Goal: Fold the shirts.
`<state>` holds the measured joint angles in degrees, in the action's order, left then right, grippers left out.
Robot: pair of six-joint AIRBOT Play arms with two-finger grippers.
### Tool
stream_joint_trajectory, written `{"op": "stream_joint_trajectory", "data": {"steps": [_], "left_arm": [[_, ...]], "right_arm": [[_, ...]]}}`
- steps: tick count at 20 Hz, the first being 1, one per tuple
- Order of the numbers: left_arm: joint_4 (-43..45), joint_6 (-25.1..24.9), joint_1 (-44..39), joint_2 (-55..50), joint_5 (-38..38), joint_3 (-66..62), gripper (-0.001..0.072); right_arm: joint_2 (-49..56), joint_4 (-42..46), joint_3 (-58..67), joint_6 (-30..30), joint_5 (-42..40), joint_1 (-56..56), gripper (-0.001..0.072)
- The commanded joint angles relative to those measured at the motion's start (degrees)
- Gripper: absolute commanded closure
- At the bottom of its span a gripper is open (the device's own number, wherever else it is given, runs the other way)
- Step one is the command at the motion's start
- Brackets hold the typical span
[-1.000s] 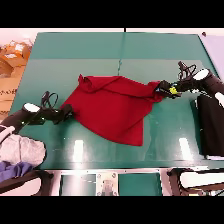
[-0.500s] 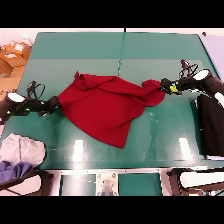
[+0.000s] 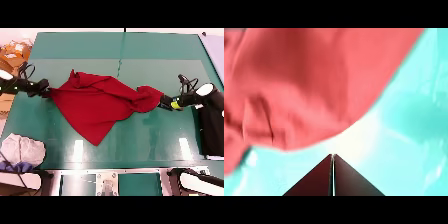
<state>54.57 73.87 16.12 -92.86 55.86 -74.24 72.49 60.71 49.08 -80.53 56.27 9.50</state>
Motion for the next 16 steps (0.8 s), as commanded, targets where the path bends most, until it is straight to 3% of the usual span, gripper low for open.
{"op": "stream_joint_trajectory", "data": {"steps": [1, 2, 3, 4, 5, 11, 13, 16], "left_arm": [[0.3, -0.4, -2.4, -9.0, -0.4, -13.0, 0.0679], [0.1, -0.3, -4.0, -10.6, -2.5, -16.2, 0.0666], [-0.6, 0.0, -5.3, -11.7, -3.5, -18.4, 0.0512], [-0.7, 1.5, -6.3, -12.1, -3.9, -19.8, 0.0023], [-0.7, 4.4, -6.8, -12.1, -2.5, -20.7, 0.0013], [0.2, 11.2, -5.7, -11.7, 28.1, -22.1, 0.0018], [0.4, 12.9, -6.5, -11.5, 34.4, -22.0, 0.0223], [1.1, 13.1, -9.8, -5.5, 35.2, -14.4, 0.0234]], "right_arm": [[-7.9, -0.6, -9.0, -2.0, -0.2, -1.6, 0.0664], [-7.9, -1.5, -10.5, -2.0, -1.4, -2.5, 0.0462], [-7.5, -2.3, -11.3, -2.0, -2.9, -3.4, 0.0300], [-6.8, -2.2, -11.3, -2.0, -4.7, -4.4, 0.0284], [-6.2, -2.2, -11.1, -2.0, -6.6, -4.7, 0.0283], [2.4, -2.3, -7.8, -3.3, -12.9, -4.1, 0.0284], [6.9, -2.9, -4.7, -3.2, -12.8, -4.1, 0.0284], [9.8, -2.9, -0.9, -2.8, -12.6, -4.1, 0.0284]]}}
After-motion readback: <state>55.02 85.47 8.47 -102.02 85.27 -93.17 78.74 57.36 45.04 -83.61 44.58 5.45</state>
